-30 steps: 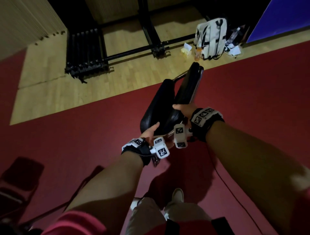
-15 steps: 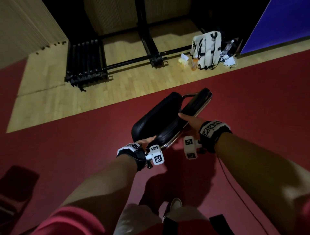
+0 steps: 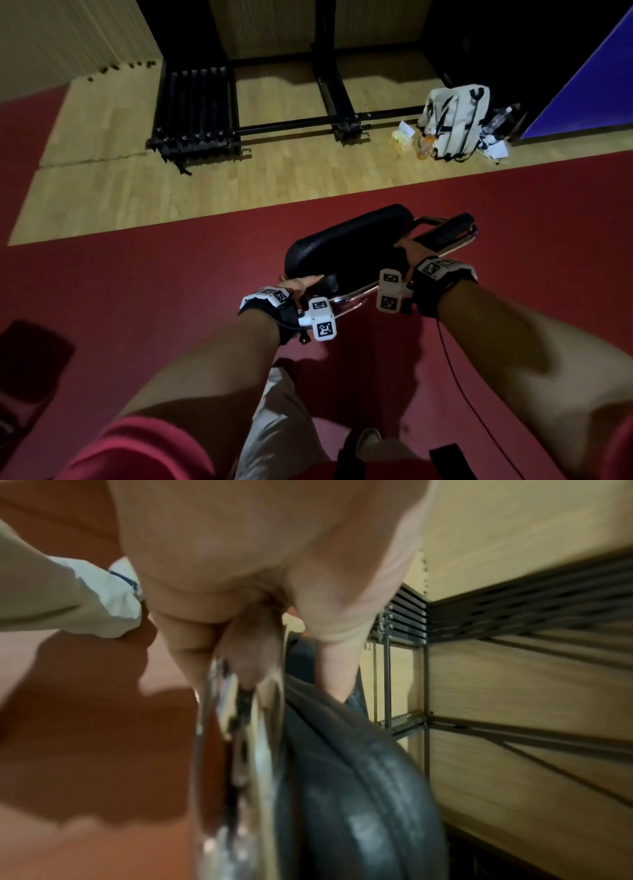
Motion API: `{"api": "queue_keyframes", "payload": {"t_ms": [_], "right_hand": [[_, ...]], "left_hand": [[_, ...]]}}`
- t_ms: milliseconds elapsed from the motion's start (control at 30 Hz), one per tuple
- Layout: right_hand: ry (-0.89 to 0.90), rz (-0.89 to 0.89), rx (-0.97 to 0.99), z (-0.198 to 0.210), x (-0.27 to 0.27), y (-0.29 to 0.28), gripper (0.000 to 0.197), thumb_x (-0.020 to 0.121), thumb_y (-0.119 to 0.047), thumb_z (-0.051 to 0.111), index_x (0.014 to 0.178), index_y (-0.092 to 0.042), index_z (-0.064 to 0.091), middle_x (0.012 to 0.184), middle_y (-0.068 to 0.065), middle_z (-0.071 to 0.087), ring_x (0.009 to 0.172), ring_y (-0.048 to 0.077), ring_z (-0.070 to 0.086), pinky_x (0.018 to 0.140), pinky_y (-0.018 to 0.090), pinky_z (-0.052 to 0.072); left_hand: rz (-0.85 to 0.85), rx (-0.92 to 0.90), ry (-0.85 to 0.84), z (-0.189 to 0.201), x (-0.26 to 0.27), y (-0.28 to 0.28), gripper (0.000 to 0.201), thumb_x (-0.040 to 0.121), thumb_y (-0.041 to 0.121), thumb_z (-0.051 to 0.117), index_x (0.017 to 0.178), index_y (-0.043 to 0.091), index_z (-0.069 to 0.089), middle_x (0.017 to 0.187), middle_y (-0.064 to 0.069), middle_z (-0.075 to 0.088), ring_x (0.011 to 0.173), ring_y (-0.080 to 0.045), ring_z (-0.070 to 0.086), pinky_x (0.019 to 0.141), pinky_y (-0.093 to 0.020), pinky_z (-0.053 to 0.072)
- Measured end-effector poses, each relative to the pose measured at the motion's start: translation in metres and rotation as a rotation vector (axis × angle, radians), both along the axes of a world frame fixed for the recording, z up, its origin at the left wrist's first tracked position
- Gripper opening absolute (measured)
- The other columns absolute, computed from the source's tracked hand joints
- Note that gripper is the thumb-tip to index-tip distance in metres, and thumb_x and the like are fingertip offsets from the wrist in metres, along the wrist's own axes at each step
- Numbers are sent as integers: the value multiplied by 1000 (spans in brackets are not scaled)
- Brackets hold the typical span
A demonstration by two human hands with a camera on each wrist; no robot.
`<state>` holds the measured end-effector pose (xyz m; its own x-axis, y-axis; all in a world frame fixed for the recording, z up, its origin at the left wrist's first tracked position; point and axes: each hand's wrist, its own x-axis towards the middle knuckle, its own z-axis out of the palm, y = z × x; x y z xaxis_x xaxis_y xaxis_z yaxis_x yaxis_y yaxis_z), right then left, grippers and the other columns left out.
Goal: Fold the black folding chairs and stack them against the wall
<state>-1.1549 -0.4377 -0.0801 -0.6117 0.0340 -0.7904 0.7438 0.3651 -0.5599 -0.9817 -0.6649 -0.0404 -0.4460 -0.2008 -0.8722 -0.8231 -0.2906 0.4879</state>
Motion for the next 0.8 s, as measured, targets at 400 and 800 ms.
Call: {"api": "queue_keyframes", "payload": {"t_ms": [400, 800], "right_hand": [[8, 254, 168, 71, -12, -294, 25, 91, -26, 56, 71, -13, 49, 69, 8, 47, 57, 26, 45, 60, 33, 38], [79, 622, 102, 99, 33, -529, 39, 85, -38, 64, 108, -6, 62, 91, 12, 61, 64, 28, 55, 50, 29, 36]], "left_hand": [[169, 75, -20, -3, 14, -245, 63, 96, 38, 64, 143, -1, 48, 137, -19, 57, 121, -36, 60, 98, -43, 50], [663, 144, 119, -4, 100, -382, 18, 93, 30, 68, 93, 12, 69, 82, -11, 65, 69, -23, 59, 67, -33, 49]]}}
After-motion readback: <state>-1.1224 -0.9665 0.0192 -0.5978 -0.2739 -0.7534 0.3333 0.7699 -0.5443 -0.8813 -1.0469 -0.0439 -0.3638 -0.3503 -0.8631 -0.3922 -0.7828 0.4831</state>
